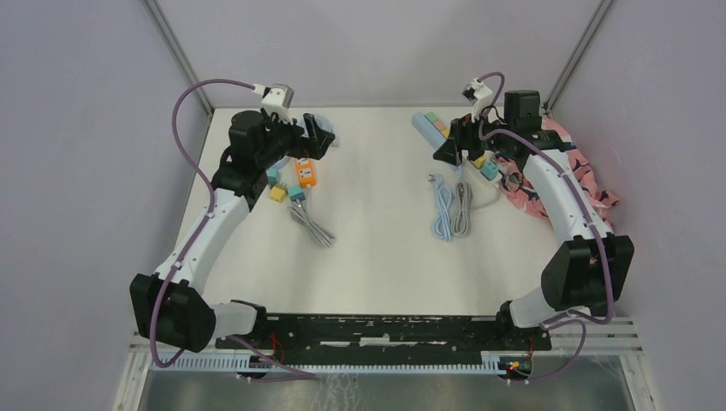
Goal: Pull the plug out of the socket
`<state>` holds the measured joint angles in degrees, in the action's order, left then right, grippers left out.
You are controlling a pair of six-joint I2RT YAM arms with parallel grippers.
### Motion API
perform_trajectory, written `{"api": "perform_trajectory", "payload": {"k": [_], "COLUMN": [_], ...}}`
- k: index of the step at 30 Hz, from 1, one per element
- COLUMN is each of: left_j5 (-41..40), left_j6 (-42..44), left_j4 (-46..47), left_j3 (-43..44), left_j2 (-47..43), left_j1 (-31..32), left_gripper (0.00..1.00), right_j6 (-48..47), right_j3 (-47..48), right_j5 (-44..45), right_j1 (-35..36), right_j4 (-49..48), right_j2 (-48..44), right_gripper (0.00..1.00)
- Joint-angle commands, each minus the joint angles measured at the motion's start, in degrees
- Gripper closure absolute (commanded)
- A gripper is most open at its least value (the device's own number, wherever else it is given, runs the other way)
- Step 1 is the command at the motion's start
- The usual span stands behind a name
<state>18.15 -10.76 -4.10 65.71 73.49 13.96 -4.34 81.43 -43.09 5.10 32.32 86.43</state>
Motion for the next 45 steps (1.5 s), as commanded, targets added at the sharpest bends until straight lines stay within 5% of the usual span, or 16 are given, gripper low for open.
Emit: {"api": "perform_trajectory", "payload": {"k": [1,14,29,45], "left_j5": [0.7,0.4,-0.3,-0.8], "left_j6": [2.0,2.2,2.3,2.6], "left_j4": [3.0,2.6,2.3,1.6], "left_j3": [0.4,0.6,0.6,0.8], "left_j2": [-0.7,-0.2,0.1,0.4], "left_j1": [-0.1,-0.1,-0.1,-0.1], "left_gripper": [0.01,0.01,0.01,0.01], "right_j6": [-0.3,-4.5,-7.5,-12.9], "right_j3": [-0.7,-4.7,-5.5,11.2], "right_j5": [3.4,16.6,17.7,30.9], "right_j1": [-0.3,-0.4,-0.6,4.3], "right_j4": [-4.5,-7.7,-7.5,-0.4], "right_j2": [0.8,2.8,3.9,21.2], "right_gripper": [0.24,0.22,0.22,0.21]}}
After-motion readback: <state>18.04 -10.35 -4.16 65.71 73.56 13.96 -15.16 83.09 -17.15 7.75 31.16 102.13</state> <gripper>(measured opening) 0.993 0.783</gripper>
